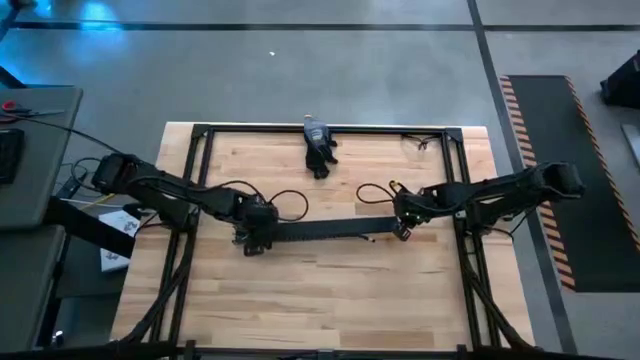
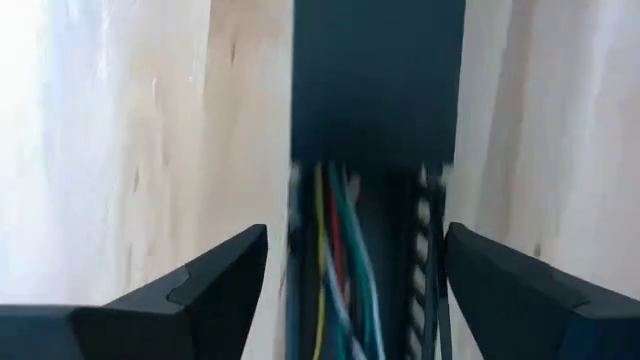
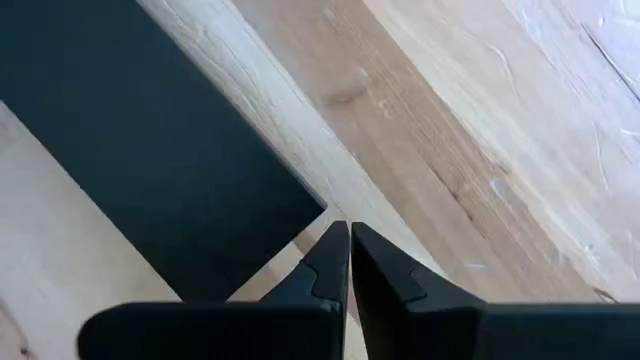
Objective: Ziptie cables
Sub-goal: Close the black cable duct
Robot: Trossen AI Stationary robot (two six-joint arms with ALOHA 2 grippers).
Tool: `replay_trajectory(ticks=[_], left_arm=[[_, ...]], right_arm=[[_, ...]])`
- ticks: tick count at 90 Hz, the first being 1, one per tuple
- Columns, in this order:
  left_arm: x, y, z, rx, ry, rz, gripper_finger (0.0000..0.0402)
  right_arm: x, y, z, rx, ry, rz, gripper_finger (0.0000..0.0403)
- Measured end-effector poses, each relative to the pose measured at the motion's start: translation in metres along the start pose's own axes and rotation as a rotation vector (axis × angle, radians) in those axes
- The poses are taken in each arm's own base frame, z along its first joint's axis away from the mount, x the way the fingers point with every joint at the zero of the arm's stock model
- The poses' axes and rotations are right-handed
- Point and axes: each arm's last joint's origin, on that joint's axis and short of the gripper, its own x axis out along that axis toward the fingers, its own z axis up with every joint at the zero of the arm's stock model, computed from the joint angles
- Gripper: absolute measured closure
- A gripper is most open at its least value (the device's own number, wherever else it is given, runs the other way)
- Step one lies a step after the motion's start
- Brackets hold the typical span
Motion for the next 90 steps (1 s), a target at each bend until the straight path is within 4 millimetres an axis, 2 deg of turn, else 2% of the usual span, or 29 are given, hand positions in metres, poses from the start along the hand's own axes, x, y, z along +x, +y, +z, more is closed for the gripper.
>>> replay_trajectory(ticks=[17,51,64,76,90], left_arm=[[0.002,-0.005,-0.009,-0.023,0.043,0.002,0.0119],[0.022,-0.014,-0.014,-0.004,-0.109,0.032,0.0121],[0.022,-0.014,-0.014,-0.005,-0.114,0.039,0.0149],[0.022,-0.014,-0.013,0.002,-0.116,0.033,0.0183],[0.022,-0.015,-0.01,0.03,-0.147,0.024,0.0201]], right_arm=[[0.0,0.0,0.0,-0.007,-0.007,-0.002,0.0403],[0.0,0.001,0.002,-0.058,-0.031,-0.005,0.0403],[0.0,-0.002,0.0,-0.064,-0.008,-0.029,0.0403],[0.001,-0.009,0.001,0.079,-0.026,-0.102,0.0403],[0.001,0.0,0.012,0.1,-0.096,0.031,0.0403]])
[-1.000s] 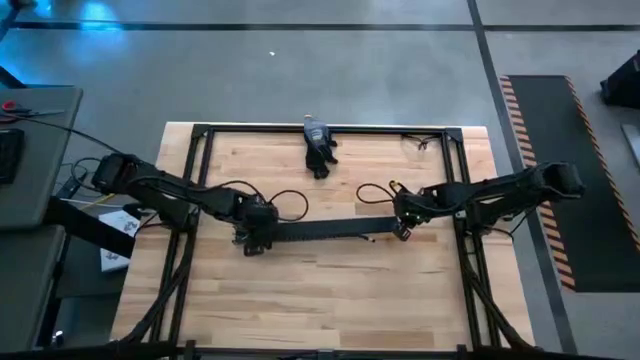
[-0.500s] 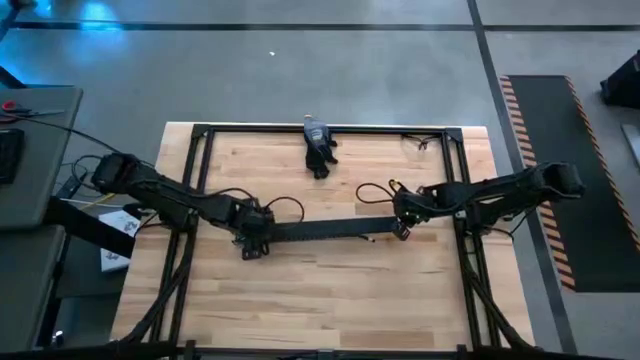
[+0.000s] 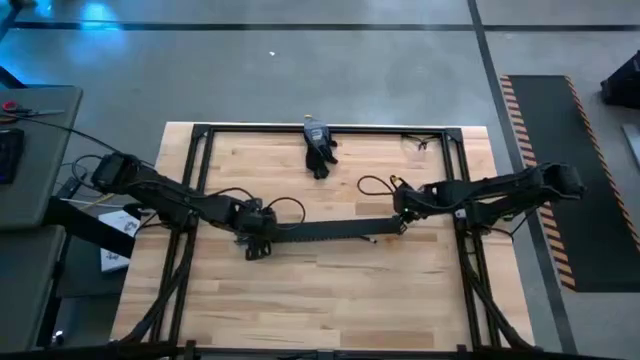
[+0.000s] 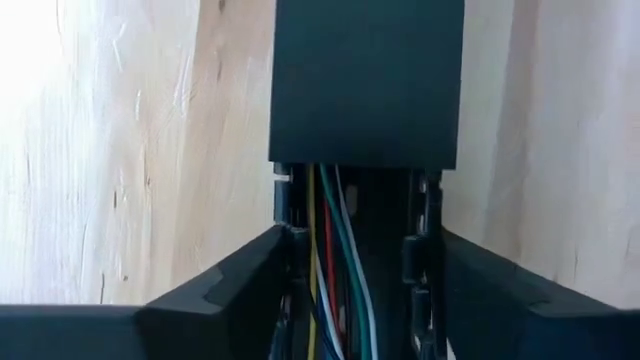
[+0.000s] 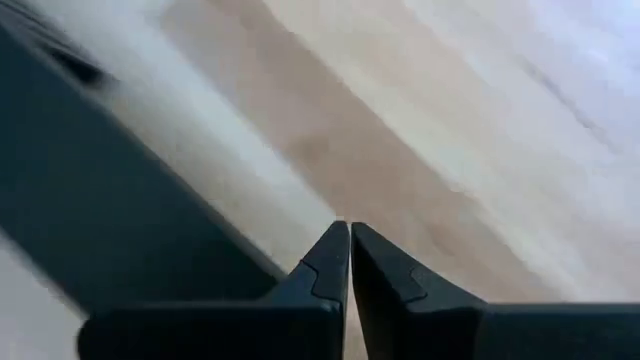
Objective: Ziptie cables
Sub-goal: Close the black cable duct
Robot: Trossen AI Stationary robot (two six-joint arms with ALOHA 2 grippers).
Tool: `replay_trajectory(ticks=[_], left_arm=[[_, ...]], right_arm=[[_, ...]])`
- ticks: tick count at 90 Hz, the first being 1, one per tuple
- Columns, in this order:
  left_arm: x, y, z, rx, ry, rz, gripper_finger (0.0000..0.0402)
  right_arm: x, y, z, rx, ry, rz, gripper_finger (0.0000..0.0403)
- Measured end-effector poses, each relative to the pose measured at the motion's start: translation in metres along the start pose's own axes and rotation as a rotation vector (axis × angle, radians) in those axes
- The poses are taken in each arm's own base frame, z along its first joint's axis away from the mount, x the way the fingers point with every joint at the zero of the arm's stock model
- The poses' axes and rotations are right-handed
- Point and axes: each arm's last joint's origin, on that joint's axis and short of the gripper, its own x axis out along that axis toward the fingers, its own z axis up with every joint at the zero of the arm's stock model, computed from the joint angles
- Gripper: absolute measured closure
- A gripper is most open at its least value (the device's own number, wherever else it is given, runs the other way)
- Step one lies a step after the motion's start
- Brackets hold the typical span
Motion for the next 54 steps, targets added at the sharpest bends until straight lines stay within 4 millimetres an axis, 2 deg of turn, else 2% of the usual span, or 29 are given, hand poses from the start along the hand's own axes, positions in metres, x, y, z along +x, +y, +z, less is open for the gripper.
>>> replay_trajectory(ticks=[16,30,48,54], left_arm=[[0.0,-0.001,0.005,0.012,-0.054,0.008,0.0204],[-0.001,-0.001,0.007,-0.01,-0.075,0.002,0.0204],[0.0,0.0,0.001,-0.022,-0.008,-0.007,0.0204],[0.0,0.0,0.001,-0.025,-0.006,-0.007,0.0204]], right_arm=[[0.008,0.01,0.01,-0.007,-0.065,0.084,0.0403],[0.011,0.009,0.008,-0.044,-0.048,0.05,0.0403],[-0.014,-0.007,-0.003,-0.019,0.18,-0.182,0.0403],[-0.018,-0.01,-0.009,0.015,0.28,-0.197,0.0403]])
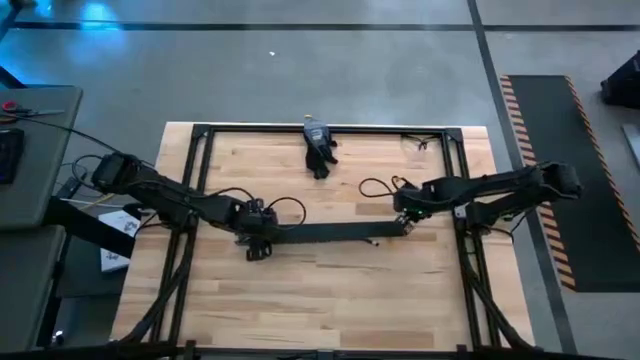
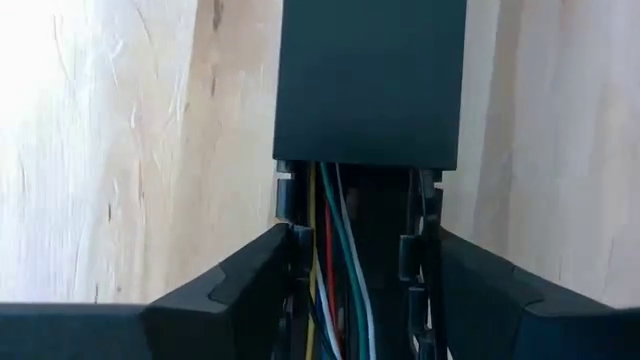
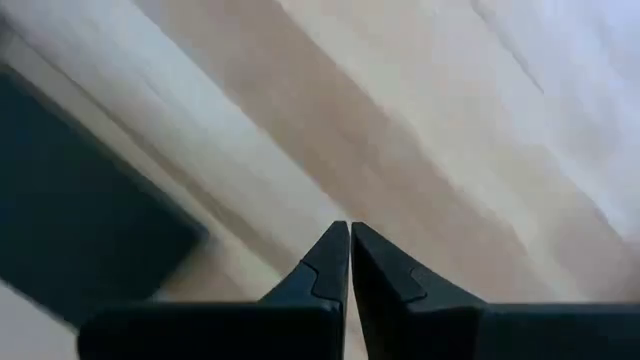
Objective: Ziptie cables
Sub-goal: Close the black cable duct
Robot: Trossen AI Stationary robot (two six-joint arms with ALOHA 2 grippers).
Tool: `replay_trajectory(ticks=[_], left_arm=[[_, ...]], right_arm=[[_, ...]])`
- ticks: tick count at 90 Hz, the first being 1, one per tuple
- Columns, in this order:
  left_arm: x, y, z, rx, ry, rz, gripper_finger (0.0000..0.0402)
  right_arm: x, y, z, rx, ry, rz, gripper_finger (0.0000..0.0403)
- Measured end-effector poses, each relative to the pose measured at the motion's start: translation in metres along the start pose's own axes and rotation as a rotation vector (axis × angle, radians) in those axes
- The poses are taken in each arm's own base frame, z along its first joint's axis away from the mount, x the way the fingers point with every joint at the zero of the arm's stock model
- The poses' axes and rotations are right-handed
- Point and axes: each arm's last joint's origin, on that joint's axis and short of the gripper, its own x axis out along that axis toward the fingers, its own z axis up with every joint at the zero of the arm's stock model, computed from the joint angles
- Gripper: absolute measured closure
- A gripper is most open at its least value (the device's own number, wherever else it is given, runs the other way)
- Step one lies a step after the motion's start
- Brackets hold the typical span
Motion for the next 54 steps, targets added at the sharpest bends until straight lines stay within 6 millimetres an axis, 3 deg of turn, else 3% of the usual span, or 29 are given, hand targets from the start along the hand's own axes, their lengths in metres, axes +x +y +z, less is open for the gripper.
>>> replay_trajectory(ticks=[12,26,40,54], left_arm=[[0.0,0.0,0.001,-0.003,-0.012,-0.002,0.0204],[0.0,-0.001,0.002,-0.003,-0.027,-0.01,0.0204],[0.001,-0.001,0.002,-0.015,-0.028,-0.015,0.0204],[-0.001,-0.001,0.006,-0.049,-0.061,0.014,0.0201]], right_arm=[[0.008,0.009,-0.006,-0.009,0.036,0.118,0.0403],[0.01,0.025,0.001,0.016,-0.091,0.289,0.0403],[0.011,0.026,0.005,0.03,-0.164,0.268,0.0403],[0.011,0.018,-0.001,0.028,-0.101,0.177,0.0403]])
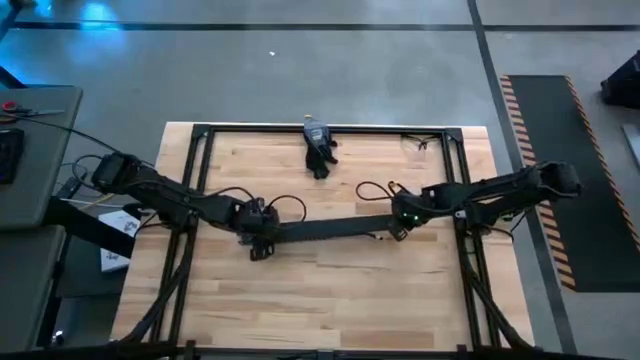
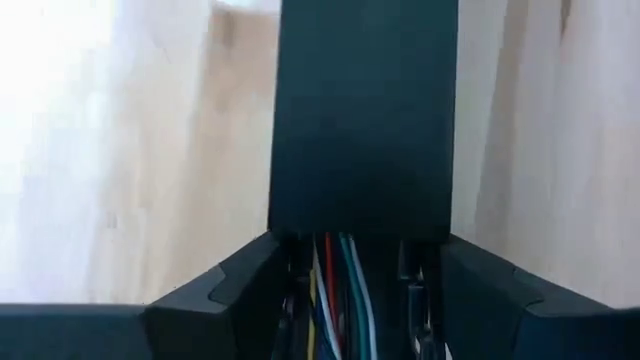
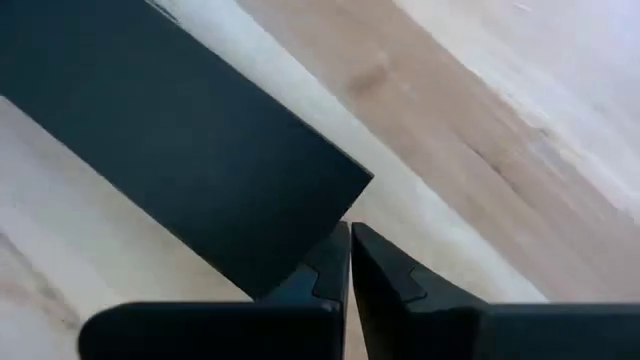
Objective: Ziptie cables
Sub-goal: Close the black cable duct
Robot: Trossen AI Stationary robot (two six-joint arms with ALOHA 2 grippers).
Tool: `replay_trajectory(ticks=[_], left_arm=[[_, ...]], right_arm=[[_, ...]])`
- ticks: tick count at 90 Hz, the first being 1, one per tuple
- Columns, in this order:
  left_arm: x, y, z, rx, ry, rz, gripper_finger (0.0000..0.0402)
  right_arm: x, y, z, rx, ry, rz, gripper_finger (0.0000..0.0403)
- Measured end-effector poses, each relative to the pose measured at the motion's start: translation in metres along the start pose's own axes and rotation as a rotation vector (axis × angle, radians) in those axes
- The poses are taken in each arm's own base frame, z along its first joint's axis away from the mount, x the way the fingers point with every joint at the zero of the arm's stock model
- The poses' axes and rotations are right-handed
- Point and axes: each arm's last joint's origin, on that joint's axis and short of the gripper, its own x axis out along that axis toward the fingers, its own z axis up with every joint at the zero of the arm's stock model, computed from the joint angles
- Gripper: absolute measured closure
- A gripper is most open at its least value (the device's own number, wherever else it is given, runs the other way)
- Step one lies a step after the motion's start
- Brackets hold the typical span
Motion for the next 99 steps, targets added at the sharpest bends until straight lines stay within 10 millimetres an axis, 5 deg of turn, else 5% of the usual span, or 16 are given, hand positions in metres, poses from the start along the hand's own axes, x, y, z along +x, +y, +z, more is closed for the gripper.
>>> replay_trajectory(ticks=[37,70,99], left_arm=[[-0.013,0.003,-0.002,-0.018,0.167,0.0,0.0126],[-0.012,-0.005,-0.02,-0.008,0.236,0.052,0.0129],[-0.004,-0.012,-0.011,-0.006,0.085,-0.018,0.0172]], right_arm=[[0.0,-0.002,-0.001,-0.028,-0.009,-0.032,0.0403],[0.0,-0.005,-0.002,-0.089,-0.016,-0.091,0.0403],[-0.002,-0.017,-0.012,-0.045,0.088,-0.216,0.0403]])
